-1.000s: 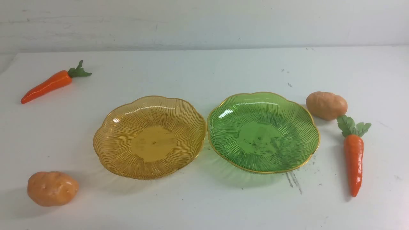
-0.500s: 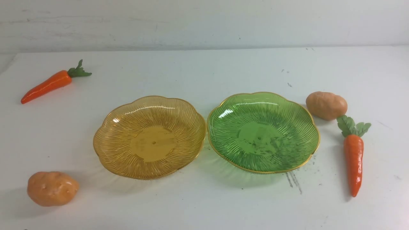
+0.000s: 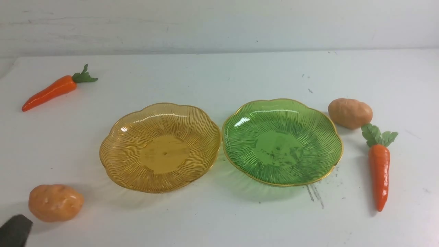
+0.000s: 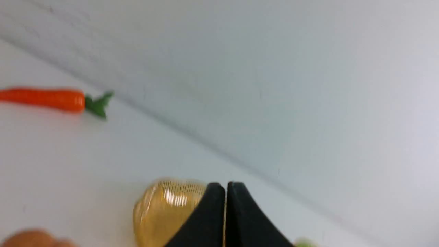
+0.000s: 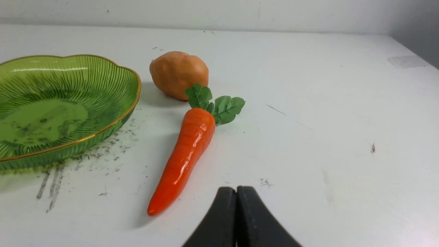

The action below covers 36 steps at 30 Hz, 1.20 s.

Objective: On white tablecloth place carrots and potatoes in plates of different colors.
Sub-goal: 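Put the potatoes from the left side into the left plate with the left gripper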

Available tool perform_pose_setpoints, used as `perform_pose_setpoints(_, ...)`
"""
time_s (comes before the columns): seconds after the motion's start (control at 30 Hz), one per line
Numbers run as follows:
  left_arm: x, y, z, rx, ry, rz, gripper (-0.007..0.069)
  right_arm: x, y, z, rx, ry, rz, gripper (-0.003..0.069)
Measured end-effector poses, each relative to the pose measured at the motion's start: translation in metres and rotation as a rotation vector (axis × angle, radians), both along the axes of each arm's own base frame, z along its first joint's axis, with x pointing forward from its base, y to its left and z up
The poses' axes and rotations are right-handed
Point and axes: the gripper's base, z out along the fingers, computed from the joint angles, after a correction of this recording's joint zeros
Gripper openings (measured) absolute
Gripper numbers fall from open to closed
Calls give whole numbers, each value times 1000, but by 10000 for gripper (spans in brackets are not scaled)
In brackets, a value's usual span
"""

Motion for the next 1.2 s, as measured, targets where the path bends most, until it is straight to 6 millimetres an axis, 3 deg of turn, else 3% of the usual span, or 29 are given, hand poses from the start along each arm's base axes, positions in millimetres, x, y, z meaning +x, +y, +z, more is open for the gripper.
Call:
perform_pose_setpoints(0.1, -6, 11, 23, -91, -159, 104, -3, 0, 0, 0, -3, -1, 0, -15)
perform_pose_setpoints(0.17, -12, 10, 58, -51, -222, 93, -3, 0, 0, 0, -3, -1, 0, -15)
perform_pose_setpoints(0.23, -9, 1, 85, 49, -166, 25, -3, 1, 1, 2, 38, -24, -2, -15)
perform_pose_setpoints(0.3, 1, -10, 113, 147, -70, -76, -3, 2, 3, 9, 238, -122, -13, -15)
perform_pose_setpoints(0.37, 29, -24, 133, 219, 114, -220, -3, 3, 2, 19, 576, -253, -43, -15)
perform_pose_setpoints(0.43, 58, -37, 133, 271, 332, -368, -3, 2, 0, 26, 828, -335, -69, -15)
perform_pose_setpoints(0.5, 90, -45, 120, 321, 566, -484, -3, 2, -3, 29, 990, -395, -94, -15)
perform_pose_setpoints(0.57, 121, -47, 95, 364, 791, -548, -3, 1, -5, 31, 1014, -420, -104, -15)
perform_pose_setpoints(0.7, 156, -36, 53, 304, 1069, -495, -3, 1, -5, 31, 989, -418, -103, -15)
perform_pose_setpoints(0.8, 162, -15, 44, 229, 1136, -389, -3, 1, 5, 37, 842, -315, -24, -15)
perform_pose_setpoints(0.97, 162, 18, 46, 103, 1147, -233, -3, -2, 20, 92, 541, -124, 132, -15)
perform_pose_setpoints(1.03, 161, 31, 46, 46, 1151, -170, -3, 6, 24, 112, 431, 19, 180, -15)
perform_pose_setpoints(1.2, 161, 46, 41, 0, 1174, -115, 30, 31, 30, 134, 256, 349, 303, -15)
